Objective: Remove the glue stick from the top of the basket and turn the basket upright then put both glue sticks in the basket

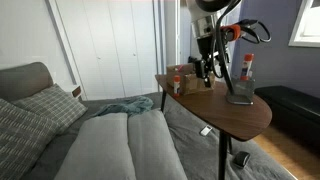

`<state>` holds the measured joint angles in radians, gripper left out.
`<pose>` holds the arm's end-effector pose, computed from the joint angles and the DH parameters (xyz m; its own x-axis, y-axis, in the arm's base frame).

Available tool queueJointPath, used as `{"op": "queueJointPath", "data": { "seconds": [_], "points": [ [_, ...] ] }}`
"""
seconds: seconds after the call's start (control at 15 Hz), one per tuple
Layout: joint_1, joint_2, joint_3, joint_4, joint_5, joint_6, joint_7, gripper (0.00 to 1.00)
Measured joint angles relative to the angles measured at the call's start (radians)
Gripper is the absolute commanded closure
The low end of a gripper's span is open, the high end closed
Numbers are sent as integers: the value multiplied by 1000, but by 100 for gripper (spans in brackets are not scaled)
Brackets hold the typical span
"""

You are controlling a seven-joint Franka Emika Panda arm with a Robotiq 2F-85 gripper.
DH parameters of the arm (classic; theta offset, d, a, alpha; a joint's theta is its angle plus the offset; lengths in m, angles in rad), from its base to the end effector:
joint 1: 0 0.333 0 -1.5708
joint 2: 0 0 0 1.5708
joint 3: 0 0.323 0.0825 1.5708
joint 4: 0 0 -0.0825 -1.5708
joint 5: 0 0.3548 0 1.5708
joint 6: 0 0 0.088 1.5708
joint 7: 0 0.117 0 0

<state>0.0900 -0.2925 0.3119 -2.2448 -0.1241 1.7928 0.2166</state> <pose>0.3848 0.1590 0.4766 0.9744 0.1851 -0.1279 0.2110 -0.9489 0.2346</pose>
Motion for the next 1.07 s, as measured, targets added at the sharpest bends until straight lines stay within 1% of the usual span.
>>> {"op": "queueJointPath", "data": {
  "seconds": [0.27, 0.53, 0.87, 1.07],
  "points": [
    [3, 0, -3, 0, 0, 0, 0, 0],
    [6, -25, -29, 11, -17, 2, 23, 0],
    [-7, -164, -96, 17, -26, 7, 81, 0],
    [-42, -255, -128, 13, -30, 19, 125, 0]
  ]
}}
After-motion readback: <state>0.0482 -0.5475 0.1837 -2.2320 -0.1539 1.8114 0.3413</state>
